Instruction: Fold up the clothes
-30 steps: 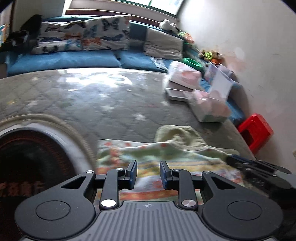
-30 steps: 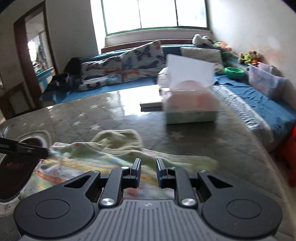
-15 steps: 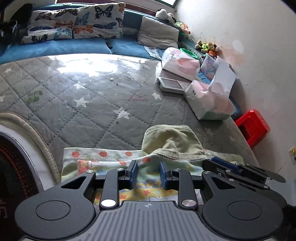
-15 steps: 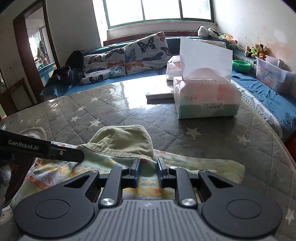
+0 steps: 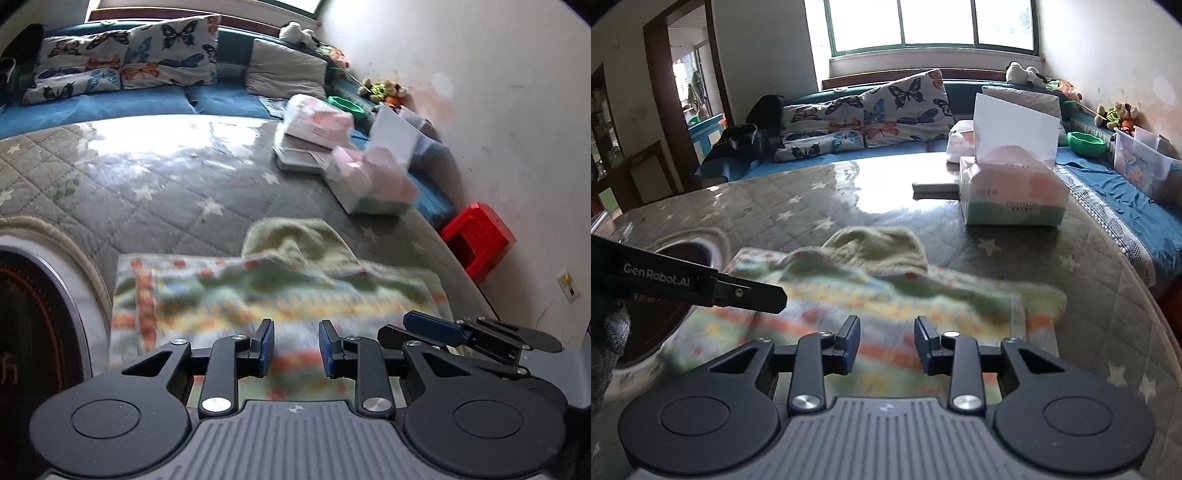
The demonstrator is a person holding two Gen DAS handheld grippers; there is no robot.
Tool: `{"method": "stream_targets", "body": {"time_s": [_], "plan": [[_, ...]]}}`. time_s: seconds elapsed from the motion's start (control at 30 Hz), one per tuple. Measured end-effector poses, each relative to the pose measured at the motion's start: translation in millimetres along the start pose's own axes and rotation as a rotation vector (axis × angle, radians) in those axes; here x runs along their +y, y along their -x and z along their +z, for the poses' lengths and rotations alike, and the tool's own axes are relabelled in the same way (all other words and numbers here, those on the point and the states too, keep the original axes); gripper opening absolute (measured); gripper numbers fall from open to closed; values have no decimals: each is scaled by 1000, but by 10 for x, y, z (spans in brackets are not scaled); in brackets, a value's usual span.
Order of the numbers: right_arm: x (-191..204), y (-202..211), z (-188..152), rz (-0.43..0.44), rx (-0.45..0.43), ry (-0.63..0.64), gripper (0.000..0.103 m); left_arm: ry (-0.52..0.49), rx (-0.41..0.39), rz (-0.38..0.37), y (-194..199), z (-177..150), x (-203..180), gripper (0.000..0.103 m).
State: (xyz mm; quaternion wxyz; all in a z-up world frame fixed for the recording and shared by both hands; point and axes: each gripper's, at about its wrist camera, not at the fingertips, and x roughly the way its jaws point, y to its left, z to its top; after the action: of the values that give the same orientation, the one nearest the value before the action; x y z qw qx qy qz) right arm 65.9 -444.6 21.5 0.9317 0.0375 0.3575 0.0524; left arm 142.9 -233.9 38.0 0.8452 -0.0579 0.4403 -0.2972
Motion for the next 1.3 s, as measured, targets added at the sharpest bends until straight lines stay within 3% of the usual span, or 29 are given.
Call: {"method": "stream_targets", "body": {"time_s": [0.43, 0.63, 0.7, 0.77, 0.87, 1.07, 1.3], "plan": [[72, 392, -511, -61, -39, -1, 38, -91, -16, 47, 205, -493, -100, 30], [59, 364, -567, -64, -34, -10, 51, -105, -21, 61, 225, -537, -108, 31], [55, 353, -573, -65, -31, -16, 61, -105, -18, 58, 230, -537, -120, 38], [55, 342, -579, -64, -28, -20, 67, -112, -17, 60, 235, -539, -151, 52], [81, 326, -582, -63, -25, -18, 75, -125, -16, 68, 230, -553, -206, 60], [123, 295, -588, -60, -19, -7, 86, -126, -10, 72, 224, -550, -254, 70], [158, 263, -594, -52, -16, -5, 97, -129, -11, 73, 222, -559, -283, 74]]}}
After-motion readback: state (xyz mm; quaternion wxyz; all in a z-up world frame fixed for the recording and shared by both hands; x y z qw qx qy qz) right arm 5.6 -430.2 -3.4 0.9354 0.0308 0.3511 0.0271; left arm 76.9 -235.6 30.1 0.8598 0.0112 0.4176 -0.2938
